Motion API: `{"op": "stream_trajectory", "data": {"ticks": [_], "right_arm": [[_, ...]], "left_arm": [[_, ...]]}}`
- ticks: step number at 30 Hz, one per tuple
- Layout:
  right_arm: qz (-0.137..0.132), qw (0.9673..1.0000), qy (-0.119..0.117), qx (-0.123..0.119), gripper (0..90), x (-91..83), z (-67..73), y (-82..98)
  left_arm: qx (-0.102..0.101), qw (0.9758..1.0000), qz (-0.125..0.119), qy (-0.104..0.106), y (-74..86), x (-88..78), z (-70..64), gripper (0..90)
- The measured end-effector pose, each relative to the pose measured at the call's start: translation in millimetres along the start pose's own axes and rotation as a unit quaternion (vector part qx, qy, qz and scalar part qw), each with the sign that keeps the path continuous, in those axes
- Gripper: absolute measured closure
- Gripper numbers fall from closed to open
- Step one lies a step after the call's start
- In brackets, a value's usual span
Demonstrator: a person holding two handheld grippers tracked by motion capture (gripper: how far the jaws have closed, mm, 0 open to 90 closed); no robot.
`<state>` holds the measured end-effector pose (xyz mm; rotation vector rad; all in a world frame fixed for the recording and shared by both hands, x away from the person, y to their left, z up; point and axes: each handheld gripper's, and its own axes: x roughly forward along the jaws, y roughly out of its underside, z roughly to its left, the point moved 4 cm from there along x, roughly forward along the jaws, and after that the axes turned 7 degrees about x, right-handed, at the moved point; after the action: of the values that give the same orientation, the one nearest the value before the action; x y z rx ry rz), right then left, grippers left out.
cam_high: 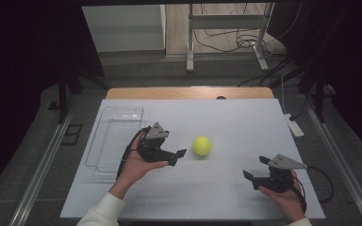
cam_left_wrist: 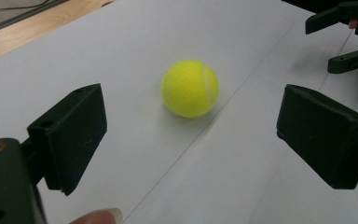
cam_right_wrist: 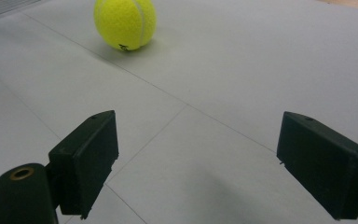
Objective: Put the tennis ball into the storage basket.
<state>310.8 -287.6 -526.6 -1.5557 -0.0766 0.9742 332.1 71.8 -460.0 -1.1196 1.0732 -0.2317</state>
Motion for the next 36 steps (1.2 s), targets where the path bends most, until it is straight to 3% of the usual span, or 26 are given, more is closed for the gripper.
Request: {"op": "stream_trajectory", "data": {"ticks": [36], "right_arm": [[0.003,1.0,-0.001,-0.001,13.4,2.2,-0.1,0.0]], "left_arm": [[0.003,0.9995,0.023,0.022,-5.7,31.3,0.0,9.6]]}}
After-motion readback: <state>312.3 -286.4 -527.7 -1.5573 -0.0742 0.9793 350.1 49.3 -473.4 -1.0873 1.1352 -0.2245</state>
